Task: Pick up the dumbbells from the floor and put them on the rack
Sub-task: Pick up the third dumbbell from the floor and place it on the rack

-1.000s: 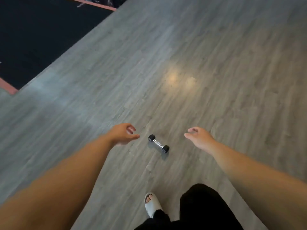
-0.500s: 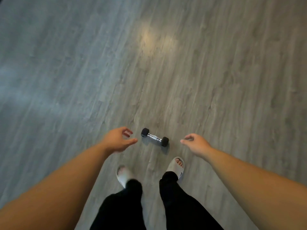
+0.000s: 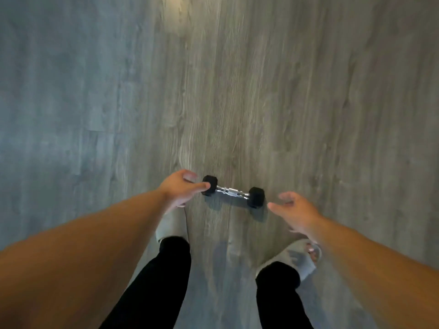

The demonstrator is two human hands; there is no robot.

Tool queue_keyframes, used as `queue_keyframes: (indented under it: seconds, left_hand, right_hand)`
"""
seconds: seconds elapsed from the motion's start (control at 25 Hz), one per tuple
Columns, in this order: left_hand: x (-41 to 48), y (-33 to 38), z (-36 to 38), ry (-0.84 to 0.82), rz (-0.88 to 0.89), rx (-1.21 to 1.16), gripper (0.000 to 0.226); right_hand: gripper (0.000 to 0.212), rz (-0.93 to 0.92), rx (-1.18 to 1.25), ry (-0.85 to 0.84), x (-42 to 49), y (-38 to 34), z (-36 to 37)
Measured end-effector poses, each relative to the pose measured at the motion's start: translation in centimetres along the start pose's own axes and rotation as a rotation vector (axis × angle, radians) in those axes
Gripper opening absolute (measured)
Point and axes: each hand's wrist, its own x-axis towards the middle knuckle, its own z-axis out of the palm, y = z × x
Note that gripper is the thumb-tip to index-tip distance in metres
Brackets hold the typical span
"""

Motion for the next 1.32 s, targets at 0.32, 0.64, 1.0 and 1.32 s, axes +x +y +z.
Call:
queue_keyframes:
  seconds: [0.32, 0.64, 1.0, 1.32]
  left_hand:
    - [17.7, -6.2, 7.6, -0.009, 0.008, -0.004, 0.094]
    - [17.2, -5.3, 7.7, 0.014, 0.035, -0.001, 0.053]
    - [-9.4, 23.6, 2.6, 0.127, 0.29, 0.129, 0.048]
    - [-49.0, 58.3, 11.4, 0.143, 0.84, 0.235, 0.042]
  right_hand:
    - [0.093, -0.063, -0.054, 0.048, 16.8, 2.9, 9.9]
    - [0.047, -0.131, -0.061, 0.076, 16.4, 4.6, 9.3]
    - [0.044, -0.249, 0.245, 0.296, -7.2, -5.0, -15.0]
    - [0.051, -0.423, 0.479, 0.733, -41.4, -2.7, -53.0]
